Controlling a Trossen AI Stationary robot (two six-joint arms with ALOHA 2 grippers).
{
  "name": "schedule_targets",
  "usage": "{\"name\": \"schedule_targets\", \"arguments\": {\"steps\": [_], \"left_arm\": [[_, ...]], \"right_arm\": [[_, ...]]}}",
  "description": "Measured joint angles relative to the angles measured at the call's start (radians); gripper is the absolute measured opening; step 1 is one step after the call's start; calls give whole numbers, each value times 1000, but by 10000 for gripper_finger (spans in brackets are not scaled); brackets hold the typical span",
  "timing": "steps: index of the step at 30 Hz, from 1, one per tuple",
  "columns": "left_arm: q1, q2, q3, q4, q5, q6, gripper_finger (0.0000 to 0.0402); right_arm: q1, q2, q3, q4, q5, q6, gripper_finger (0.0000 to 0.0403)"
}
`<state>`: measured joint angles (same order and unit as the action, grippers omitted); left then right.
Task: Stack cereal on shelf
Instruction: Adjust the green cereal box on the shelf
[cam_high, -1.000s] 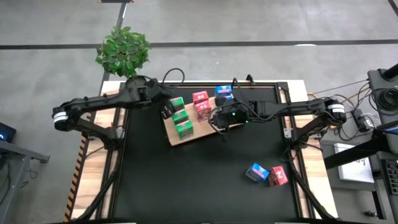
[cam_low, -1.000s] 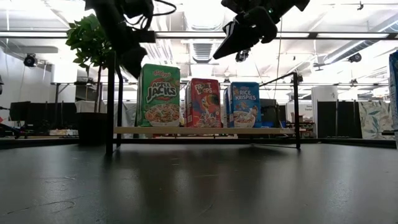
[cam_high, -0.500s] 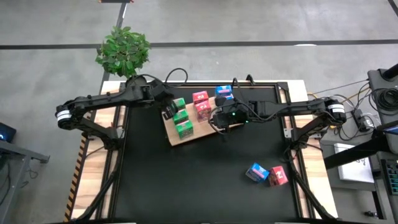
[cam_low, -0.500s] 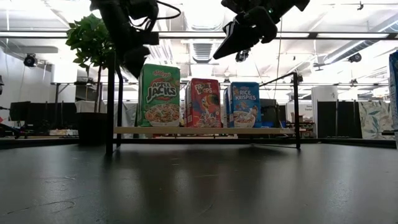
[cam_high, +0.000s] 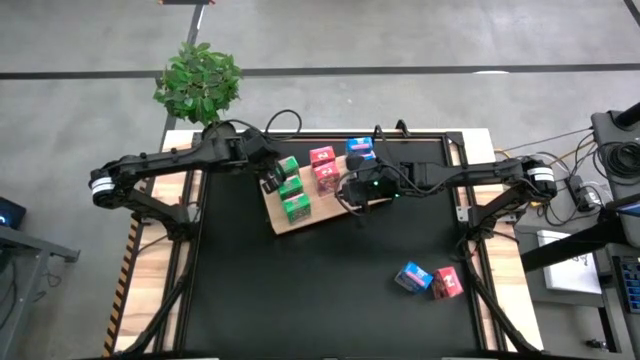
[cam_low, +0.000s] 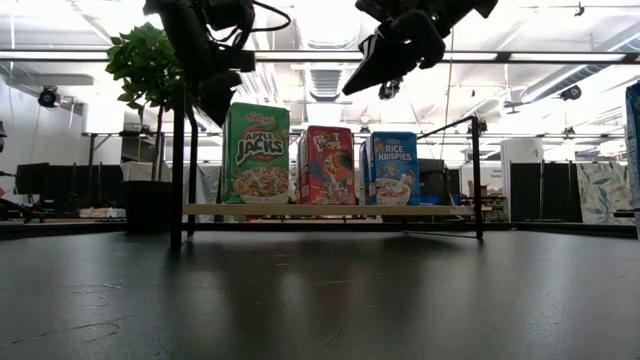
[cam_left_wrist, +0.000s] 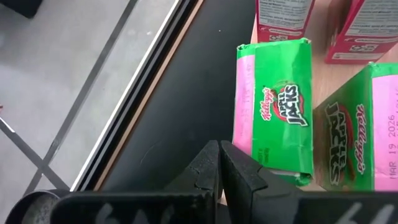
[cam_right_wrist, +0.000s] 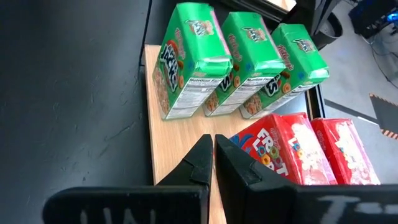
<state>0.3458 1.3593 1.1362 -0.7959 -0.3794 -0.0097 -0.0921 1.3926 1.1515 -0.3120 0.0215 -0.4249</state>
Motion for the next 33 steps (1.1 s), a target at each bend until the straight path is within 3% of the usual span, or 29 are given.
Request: {"name": "schedule_targets", "arguments": {"steps": [10,18,33], "left_arm": [[-54,-50,0,21,-4,-14,0],[-96,-45,-23,225,-5,60,0],[-98,-17,-62,163,-56,56,0]], "right_arm": [[-6,3,47,-8,6,32,9],[-7,3,46,-14,6,21,9],[-7,3,46,-36,6,24,9]]}}
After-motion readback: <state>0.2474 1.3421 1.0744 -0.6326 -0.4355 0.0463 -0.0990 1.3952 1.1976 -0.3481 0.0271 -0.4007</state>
